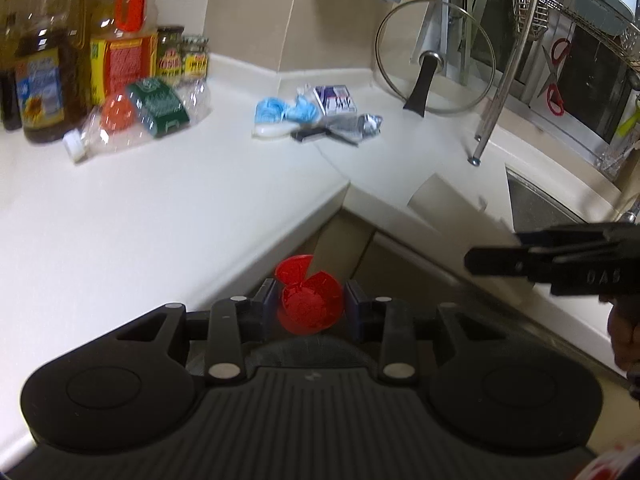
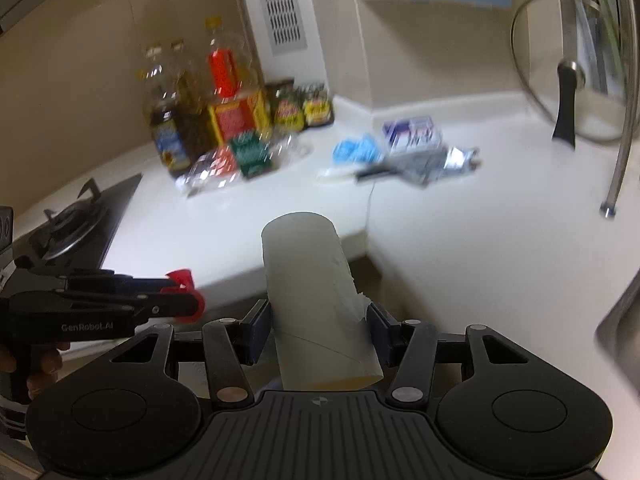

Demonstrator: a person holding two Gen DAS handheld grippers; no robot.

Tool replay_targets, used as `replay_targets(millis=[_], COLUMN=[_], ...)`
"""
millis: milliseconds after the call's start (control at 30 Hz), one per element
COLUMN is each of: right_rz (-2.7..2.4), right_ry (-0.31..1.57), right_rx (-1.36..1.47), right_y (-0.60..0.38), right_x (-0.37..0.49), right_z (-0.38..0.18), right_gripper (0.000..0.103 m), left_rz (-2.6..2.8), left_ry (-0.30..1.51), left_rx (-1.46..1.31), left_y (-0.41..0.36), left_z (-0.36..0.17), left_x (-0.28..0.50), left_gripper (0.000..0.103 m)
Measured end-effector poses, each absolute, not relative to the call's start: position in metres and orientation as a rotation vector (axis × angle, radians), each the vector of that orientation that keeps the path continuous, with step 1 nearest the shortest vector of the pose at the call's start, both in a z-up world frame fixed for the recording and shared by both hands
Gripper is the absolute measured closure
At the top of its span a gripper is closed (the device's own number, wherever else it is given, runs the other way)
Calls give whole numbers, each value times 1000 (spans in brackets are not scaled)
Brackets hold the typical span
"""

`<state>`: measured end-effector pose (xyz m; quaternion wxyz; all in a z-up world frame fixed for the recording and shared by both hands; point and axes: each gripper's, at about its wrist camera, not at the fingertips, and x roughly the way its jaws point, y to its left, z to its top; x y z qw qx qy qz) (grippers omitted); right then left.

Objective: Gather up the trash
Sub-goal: 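Carry the red bag and paper roll down over the wastebasket with both tools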

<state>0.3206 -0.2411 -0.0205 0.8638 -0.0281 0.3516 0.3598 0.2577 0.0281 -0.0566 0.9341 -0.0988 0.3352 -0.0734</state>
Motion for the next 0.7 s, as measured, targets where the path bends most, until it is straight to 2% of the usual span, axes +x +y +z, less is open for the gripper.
replay_targets(millis=[700], right_rz=[735], right_ry=[953], right_rx=[-66], right_y=[-241], right_x=[297], right_z=[-138], right_gripper=[50], left_rz=[-30], left_ry=[872], left_rx=[-263], left_y=[1], left_z=[-134], left_x=[220], left_gripper=[71])
